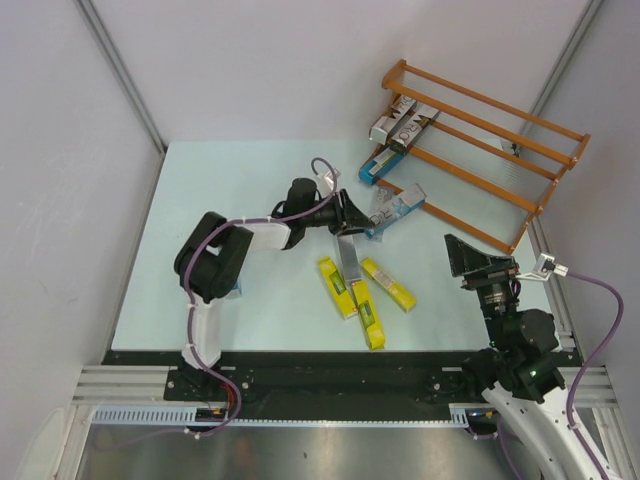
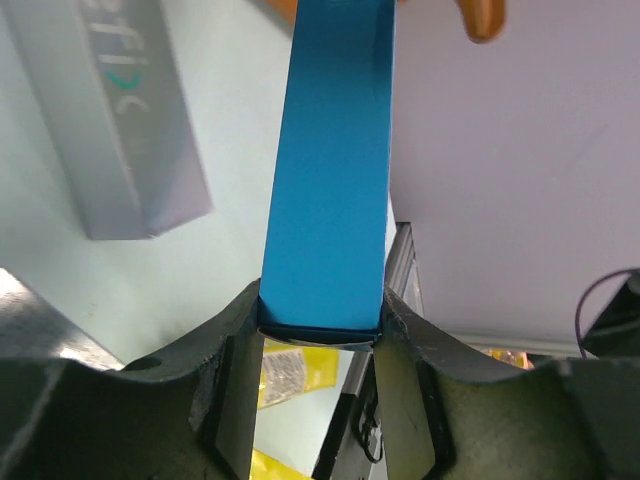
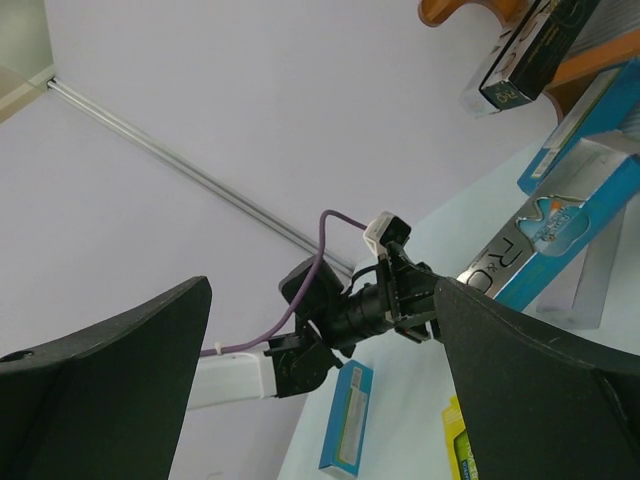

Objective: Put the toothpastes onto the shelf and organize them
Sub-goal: Place the toothpaste on the shelf.

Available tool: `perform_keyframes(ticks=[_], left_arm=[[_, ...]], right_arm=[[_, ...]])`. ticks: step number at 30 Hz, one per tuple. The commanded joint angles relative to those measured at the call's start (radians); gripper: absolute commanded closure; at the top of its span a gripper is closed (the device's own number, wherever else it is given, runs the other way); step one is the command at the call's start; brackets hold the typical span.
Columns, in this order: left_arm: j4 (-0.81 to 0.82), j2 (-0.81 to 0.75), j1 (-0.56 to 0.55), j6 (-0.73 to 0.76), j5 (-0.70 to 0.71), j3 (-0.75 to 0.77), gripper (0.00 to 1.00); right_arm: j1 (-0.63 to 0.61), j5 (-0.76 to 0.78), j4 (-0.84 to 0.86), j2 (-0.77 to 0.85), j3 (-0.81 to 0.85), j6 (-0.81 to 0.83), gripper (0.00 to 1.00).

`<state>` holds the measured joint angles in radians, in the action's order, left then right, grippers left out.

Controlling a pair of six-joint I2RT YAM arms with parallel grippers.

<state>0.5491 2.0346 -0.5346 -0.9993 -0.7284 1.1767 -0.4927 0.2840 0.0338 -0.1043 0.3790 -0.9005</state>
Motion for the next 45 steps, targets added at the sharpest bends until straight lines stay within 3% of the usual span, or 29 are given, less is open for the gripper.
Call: perform_keyframes(ticks=[1, 22, 30, 45], left_arm=[[-0.086, 0.056, 0.013, 0.036, 0.009, 0.103, 0.65], [-0.247, 0.344, 0.033, -0.088, 0.103, 0.610, 0.65], [-0.261, 0.392, 0.024, -0.143, 0.185, 0.672, 0.66], [-0.357, 0.550, 0.005, -0.240, 0.224, 0.949, 0.64]], right_arm=[[0.005, 0.041, -0.008, 0.023, 0.054, 0.029, 0.00], [0.008, 0.053, -0.029, 0.015, 0.064, 0.031, 0.00], [0.008, 0.053, -0.029, -0.006, 0.064, 0.028, 0.00], [0.009, 0.055, -0.031, 0.003, 0.064, 0.031, 0.00]])
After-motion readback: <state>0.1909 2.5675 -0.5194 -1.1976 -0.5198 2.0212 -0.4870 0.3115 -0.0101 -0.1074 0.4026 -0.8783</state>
